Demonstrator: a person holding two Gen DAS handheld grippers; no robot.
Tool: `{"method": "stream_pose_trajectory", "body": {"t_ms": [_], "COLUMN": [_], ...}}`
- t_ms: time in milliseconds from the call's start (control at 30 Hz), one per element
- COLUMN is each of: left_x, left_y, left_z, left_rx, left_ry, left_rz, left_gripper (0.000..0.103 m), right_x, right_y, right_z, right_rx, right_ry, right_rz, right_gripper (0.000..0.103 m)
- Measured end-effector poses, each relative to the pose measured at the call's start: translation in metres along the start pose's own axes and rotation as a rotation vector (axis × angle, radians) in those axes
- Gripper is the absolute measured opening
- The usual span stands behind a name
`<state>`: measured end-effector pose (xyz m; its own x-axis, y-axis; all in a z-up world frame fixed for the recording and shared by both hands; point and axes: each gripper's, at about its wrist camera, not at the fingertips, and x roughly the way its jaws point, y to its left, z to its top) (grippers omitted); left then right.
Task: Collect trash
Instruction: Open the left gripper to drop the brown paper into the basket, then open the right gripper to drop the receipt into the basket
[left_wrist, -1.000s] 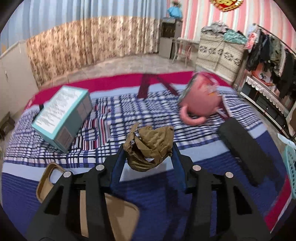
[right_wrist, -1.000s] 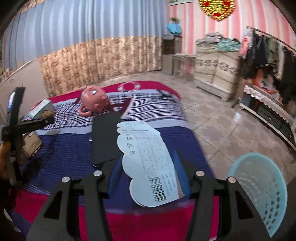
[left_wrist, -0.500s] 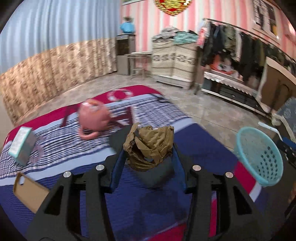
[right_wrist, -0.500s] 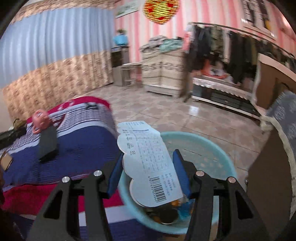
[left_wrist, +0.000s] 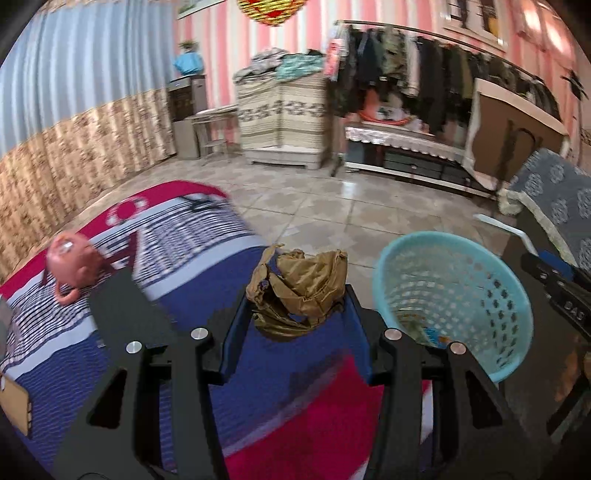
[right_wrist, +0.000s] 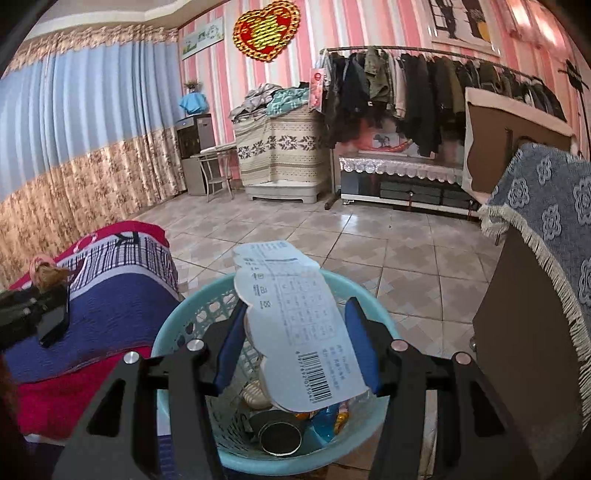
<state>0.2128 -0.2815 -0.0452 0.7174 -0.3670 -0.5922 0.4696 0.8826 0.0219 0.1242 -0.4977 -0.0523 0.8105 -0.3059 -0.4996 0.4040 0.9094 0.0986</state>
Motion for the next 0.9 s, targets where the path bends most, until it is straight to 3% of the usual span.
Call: {"method": "stream_pose_trajectory", "body": {"t_ms": [267,467,600,633,900], "left_x": [0.029,0.058,0.059,0.058,0.048], "left_y": [-0.074,-0.102,-0.102,-0.099,-0.063], "left_z": [0.009,0.015,0.016,0.017,0.016], "left_rx": [0.095,0.12,0.132,0.127,0.049], "left_ry": [0.001,0.05,0.036,0.03,0.026], "left_rz": [-0.101,-0.143,-0.13,-0.124,-0.085], "left_gripper": [0.048,0.051,0.081,0.084,0.094], "right_x": [0.01,0.014,0.018,0.019,0.025], "right_y": [-0.012,-0.027,-0.035,-0.036,-0.025], "right_z": [-0.003,-0.008,-0.01,-0.01,-0.014], "right_rx": [0.026,0.045,0.067,0.072,0.048], "right_ry": [0.005,0.013,0.021,0.024,0.046], "right_rz": [-0.012,-0.028,-0.031,-0.032,-0.02], "right_gripper": [0.053,0.053,0.053,0.053,0.053]}}
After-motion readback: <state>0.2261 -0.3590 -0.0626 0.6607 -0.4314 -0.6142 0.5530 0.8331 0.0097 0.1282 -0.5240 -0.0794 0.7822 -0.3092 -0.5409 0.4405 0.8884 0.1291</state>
